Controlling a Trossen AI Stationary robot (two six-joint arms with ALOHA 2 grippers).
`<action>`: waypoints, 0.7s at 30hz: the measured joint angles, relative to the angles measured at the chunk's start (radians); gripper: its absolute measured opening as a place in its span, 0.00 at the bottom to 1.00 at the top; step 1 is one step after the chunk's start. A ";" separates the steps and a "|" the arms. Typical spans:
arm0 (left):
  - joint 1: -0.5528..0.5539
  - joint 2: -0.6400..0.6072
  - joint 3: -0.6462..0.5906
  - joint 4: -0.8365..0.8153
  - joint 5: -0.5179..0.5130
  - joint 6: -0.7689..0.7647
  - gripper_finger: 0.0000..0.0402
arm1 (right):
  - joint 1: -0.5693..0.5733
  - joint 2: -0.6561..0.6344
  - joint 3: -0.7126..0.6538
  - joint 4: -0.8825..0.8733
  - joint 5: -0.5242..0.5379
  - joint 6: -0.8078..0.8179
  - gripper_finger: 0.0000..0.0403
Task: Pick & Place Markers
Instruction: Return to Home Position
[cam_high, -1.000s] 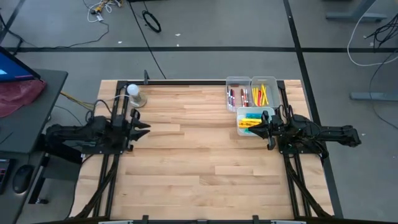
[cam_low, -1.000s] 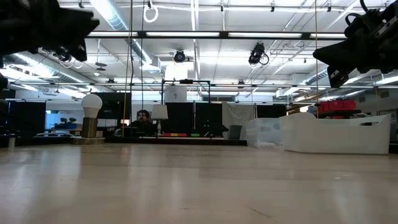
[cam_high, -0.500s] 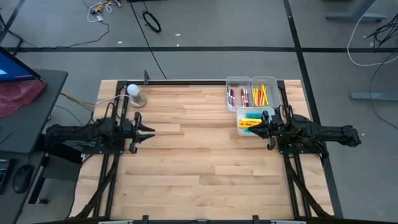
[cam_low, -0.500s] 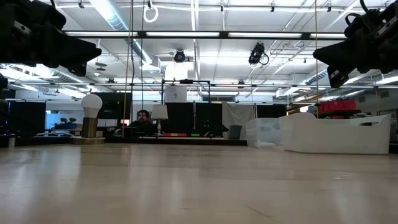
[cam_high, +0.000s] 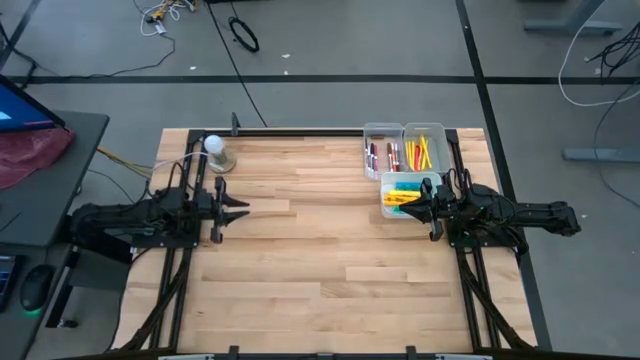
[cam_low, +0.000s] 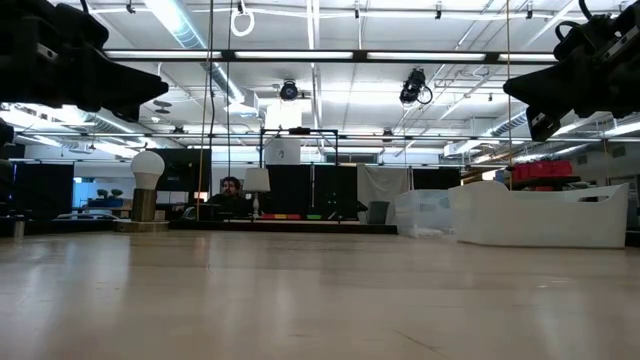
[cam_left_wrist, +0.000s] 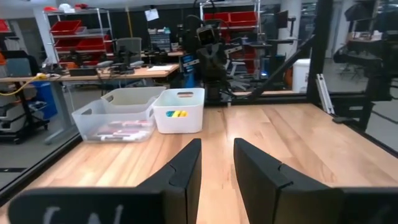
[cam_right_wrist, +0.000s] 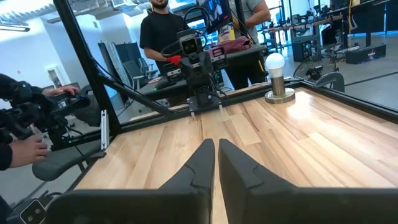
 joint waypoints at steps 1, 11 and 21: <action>-0.005 0.000 0.000 0.000 0.000 0.000 0.25 | 0.000 0.000 0.000 0.000 0.000 0.000 0.06; -0.016 0.015 -0.002 0.035 0.001 -0.209 0.25 | 0.000 0.000 0.000 0.000 0.000 0.000 0.06; -0.016 0.015 -0.002 0.048 0.001 -0.290 0.25 | 0.000 0.000 0.000 0.000 0.000 0.000 0.06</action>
